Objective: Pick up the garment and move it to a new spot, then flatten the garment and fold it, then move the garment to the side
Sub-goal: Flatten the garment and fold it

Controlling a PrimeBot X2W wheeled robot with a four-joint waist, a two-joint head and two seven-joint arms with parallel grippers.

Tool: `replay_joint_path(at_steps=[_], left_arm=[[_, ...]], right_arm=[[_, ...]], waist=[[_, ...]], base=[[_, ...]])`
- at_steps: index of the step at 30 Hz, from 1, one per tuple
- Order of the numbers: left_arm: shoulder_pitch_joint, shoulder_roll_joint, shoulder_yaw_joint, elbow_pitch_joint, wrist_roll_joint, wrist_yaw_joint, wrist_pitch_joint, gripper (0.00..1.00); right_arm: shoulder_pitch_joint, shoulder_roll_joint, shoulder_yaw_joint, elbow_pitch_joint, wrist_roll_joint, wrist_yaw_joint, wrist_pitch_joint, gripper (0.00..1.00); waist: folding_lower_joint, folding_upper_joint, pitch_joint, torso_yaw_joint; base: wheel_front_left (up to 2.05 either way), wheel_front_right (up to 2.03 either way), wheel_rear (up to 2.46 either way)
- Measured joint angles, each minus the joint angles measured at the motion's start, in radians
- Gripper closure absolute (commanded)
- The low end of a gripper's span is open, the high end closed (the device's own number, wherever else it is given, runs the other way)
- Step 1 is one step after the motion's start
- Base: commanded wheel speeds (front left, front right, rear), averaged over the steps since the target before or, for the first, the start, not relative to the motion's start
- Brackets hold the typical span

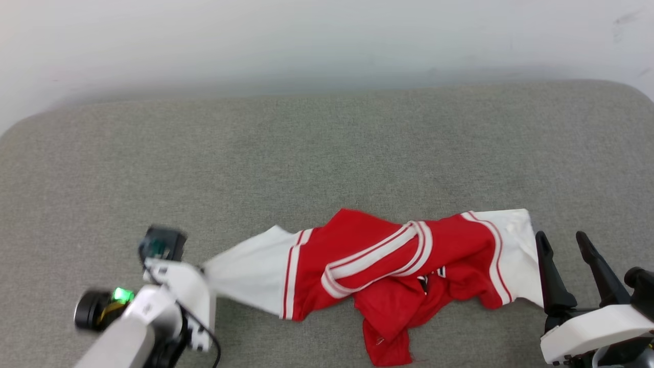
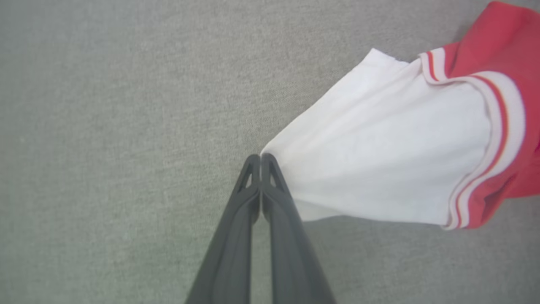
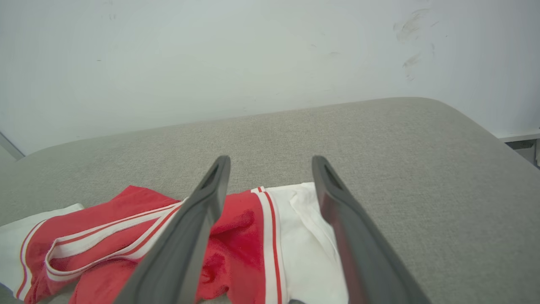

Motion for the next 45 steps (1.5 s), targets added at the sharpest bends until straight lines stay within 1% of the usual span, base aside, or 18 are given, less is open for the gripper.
replay_joint_path(at_steps=[2,5,10,11,12,13,19,20,22,27,32,36,41,42,45], left_arm=[[0.080,0.005,0.028,-0.025,-0.031,0.035,-0.017,1.00],[0.165,-0.007,0.058,-0.041,-0.067,0.064,-0.062,1.00],[0.227,-0.064,0.087,-0.037,-0.106,0.074,-0.159,1.00],[0.234,-0.073,0.088,-0.033,-0.110,0.073,-0.178,0.95],[0.239,-0.084,0.095,-0.030,-0.111,0.071,-0.212,0.38],[0.240,-0.091,0.098,-0.025,-0.111,0.068,-0.235,0.00],[0.242,-0.114,0.115,-0.010,-0.089,0.038,-0.395,0.00],[0.242,-0.118,0.121,-0.012,-0.078,0.033,-0.451,0.00],[0.240,-0.124,0.123,-0.019,-0.061,0.026,-0.504,0.00],[0.237,-0.144,0.119,-0.050,-0.019,0.029,-0.608,0.00],[0.235,-0.150,0.122,-0.082,0.020,0.038,-0.659,0.00],[0.235,-0.156,0.127,-0.113,0.045,0.053,-0.673,0.00],[0.238,-0.163,0.126,-0.149,0.058,0.064,-0.676,0.00],[0.239,-0.165,0.125,-0.155,0.062,0.065,-0.676,0.00],[0.238,-0.173,0.121,-0.178,0.069,0.066,-0.680,0.00]], right_arm=[[0.007,0.000,-0.003,0.002,0.002,0.000,0.003,0.00],[0.008,0.000,-0.008,0.004,0.004,0.000,0.008,0.00],[0.014,0.000,-0.012,0.009,0.004,0.000,0.025,0.00],[0.016,0.000,-0.013,0.009,0.004,0.000,0.027,0.00],[0.018,0.000,-0.016,0.008,0.004,0.000,0.034,0.00],[0.021,0.000,-0.017,0.007,0.004,0.000,0.035,0.00],[0.042,0.000,-0.028,-0.007,-0.002,0.000,0.064,0.00],[0.053,0.000,-0.030,-0.014,-0.003,0.000,0.072,0.00],[0.057,0.000,-0.034,-0.021,-0.009,0.000,0.079,0.00],[0.069,0.000,-0.044,-0.024,-0.015,0.000,0.101,0.00],[0.070,0.000,-0.060,-0.010,-0.020,0.000,0.115,0.00],[0.064,0.000,-0.092,0.037,-0.022,0.000,0.134,0.00],[0.007,-0.010,-0.130,0.159,-0.022,0.000,0.228,0.00],[-0.011,-0.020,-0.131,0.183,-0.014,0.000,0.251,0.00],[-0.075,-0.074,-0.132,0.257,0.020,0.000,0.333,0.00]], waist=[[0.0000,0.0000,-0.008,0.005],[0.0000,0.0000,-0.016,0.012],[0.0000,0.0000,-0.037,0.014],[-0.0001,0.0000,-0.043,0.014],[0.0000,0.0000,-0.049,0.014],[-0.0001,0.0000,-0.055,0.014],[-0.0001,0.0000,-0.098,0.012],[-0.0001,0.0000,-0.112,0.010],[-0.0001,0.0000,-0.121,0.008],[-0.0001,0.0000,-0.133,0.005],[-0.0001,0.0000,-0.135,0.009],[-0.0001,0.0000,-0.131,0.019],[0.0000,0.0000,-0.117,0.043],[0.0000,0.0000,-0.112,0.049],[0.0000,0.0000,-0.087,0.066]], base=[[0.00,0.00,0.00],[0.00,0.00,0.00],[0.00,0.00,0.00],[0.00,0.00,0.00],[0.00,0.00,0.00],[0.00,0.00,0.00],[0.00,0.00,0.00],[0.00,0.00,0.00],[0.00,0.00,0.00],[0.00,0.00,0.00],[0.00,0.00,0.00],[0.00,0.00,0.00],[0.00,0.00,0.00],[0.00,0.00,0.00],[0.00,0.00,0.00]])
